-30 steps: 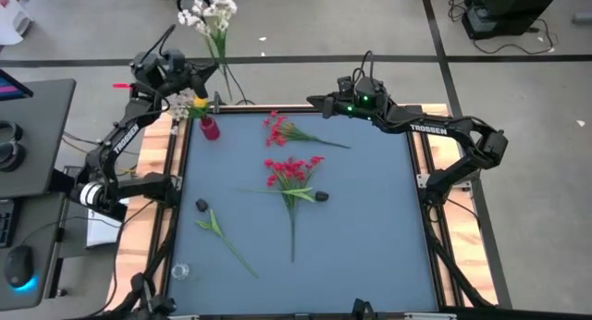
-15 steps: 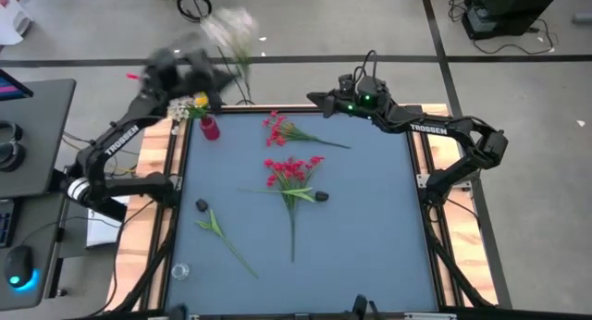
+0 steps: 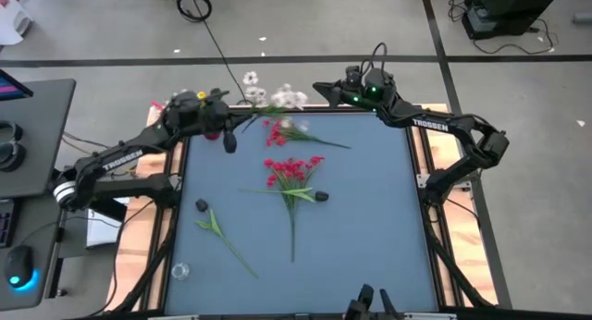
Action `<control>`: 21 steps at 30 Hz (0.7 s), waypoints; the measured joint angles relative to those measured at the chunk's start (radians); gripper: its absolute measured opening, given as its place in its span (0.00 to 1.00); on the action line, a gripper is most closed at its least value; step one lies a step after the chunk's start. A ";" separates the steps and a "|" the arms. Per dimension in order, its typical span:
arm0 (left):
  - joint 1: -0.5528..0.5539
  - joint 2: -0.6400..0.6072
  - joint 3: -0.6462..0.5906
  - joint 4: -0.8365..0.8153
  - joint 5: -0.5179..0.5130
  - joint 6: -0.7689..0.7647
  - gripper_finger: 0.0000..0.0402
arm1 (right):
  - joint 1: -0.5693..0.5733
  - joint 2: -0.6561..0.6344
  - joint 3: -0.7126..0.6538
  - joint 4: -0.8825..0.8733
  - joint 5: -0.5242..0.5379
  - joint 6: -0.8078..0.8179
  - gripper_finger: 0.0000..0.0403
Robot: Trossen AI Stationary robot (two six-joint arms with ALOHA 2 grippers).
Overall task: Sort flowers into vase by color
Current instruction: Put the white flowers into the red vase
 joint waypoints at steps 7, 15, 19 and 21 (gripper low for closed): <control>-0.016 -0.249 -0.158 0.036 -0.243 0.007 0.00 | -0.019 0.000 0.000 -0.003 -0.019 -0.017 0.26; -0.016 -0.350 -0.211 0.055 -0.410 0.100 0.00 | -0.043 0.000 0.000 -0.003 -0.024 -0.027 0.24; -0.016 -0.349 -0.211 0.055 -0.517 0.080 0.00 | -0.051 0.000 0.000 -0.004 -0.043 -0.027 0.23; -0.016 -0.349 -0.211 0.055 -0.567 0.055 0.00 | -0.053 0.000 0.000 -0.004 -0.045 -0.026 0.23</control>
